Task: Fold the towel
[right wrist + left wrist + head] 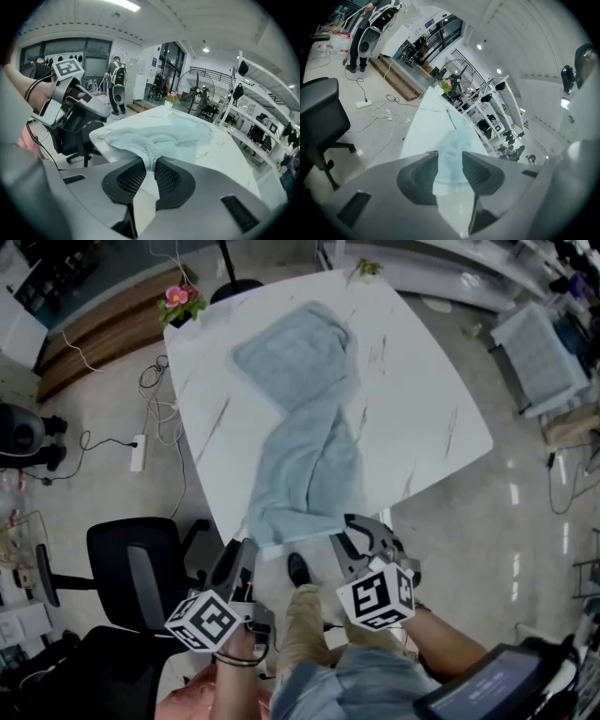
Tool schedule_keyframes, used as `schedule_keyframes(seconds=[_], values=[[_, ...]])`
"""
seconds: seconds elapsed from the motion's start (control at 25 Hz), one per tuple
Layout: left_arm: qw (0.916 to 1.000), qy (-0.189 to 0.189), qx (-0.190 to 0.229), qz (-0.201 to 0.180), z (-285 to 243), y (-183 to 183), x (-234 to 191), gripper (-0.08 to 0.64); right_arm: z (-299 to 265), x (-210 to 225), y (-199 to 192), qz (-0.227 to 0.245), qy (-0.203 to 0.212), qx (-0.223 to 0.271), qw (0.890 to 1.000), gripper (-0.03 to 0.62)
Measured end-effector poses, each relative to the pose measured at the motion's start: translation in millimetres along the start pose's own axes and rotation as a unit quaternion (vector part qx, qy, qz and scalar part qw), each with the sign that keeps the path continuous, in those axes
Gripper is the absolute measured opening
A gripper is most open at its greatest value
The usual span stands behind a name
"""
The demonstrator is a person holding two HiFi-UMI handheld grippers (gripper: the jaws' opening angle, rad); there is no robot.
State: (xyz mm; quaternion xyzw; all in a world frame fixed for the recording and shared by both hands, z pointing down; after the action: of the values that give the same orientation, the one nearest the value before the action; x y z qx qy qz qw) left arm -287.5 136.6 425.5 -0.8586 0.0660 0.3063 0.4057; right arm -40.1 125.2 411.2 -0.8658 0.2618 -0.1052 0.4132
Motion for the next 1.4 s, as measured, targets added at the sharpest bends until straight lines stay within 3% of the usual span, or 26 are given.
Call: schedule_keyframes(seconds=[0.12, 0.24, 0.36, 0.44, 0.56, 0.68, 0.76, 0.8, 1.12, 1.4], values=[[0.9992, -0.002, -0.025, 0.031, -5.1, -28.4, 7.9, 0.183, 13.1, 5.8, -9.4, -0.001, -0.003, 0.003, 1.0, 0.064], [0.9939, -0.024, -0.045, 0.098, -14.0, -52.8, 16.4, 0.202, 22.8, 8.0, -17.8, 0.001, 0.001, 0.004, 1.0, 0.064], [0.9745, -0.099, -0.019, 0.2, -28.6, -69.5, 35.8, 0.207, 35.6, 11.0, -20.5, 0.006, 0.003, 0.005, 1.0, 0.064], [0.9636, -0.133, -0.003, 0.232, -38.3, -75.5, 43.8, 0.207, 45.7, 14.7, -20.9, 0.008, 0.0, 0.01, 1.0, 0.064], [0.9622, -0.131, -0.009, 0.239, -47.9, -85.8, 47.4, 0.206, 60.1, 20.1, -23.1, 0.009, 0.0, 0.019, 1.0, 0.064], [0.9562, -0.112, -0.008, 0.271, -56.5, -100.5, 51.3, 0.189, 72.2, 26.3, -27.7, 0.013, -0.005, 0.024, 1.0, 0.064], [0.9516, -0.091, 0.004, 0.294, -57.1, -108.1, 52.7, 0.059, 79.5, 30.5, -32.7, 0.014, -0.008, 0.023, 1.0, 0.064], [0.9502, -0.087, 0.012, 0.299, -55.6, -109.0, 54.1, 0.009, 82.8, 32.6, -35.1, 0.014, -0.009, 0.024, 1.0, 0.064], [0.9656, -0.106, 0.08, 0.223, -15.8, -83.6, 87.7, 0.008, 107.3, 42.7, -54.2, 0.019, -0.01, 0.037, 0.999, 0.04], [0.9721, -0.087, 0.09, 0.199, -1.0, -105.3, 99.1, 0.008, 121.4, 41.2, -74.0, 0.001, 0.007, 0.042, 0.999, 0.023]])
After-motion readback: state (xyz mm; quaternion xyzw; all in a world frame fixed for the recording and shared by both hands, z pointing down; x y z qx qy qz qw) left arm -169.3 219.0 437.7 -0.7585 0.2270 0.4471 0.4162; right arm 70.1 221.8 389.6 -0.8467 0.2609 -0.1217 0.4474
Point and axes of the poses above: the fingertips, and each gripper's own axes: z backward along the fingers, x to its right, y out of its top, the point moved 9 cm from there along z, backward along the fingers, and after that the axes turned 13 degrees about -z, right-handed, at the moved point
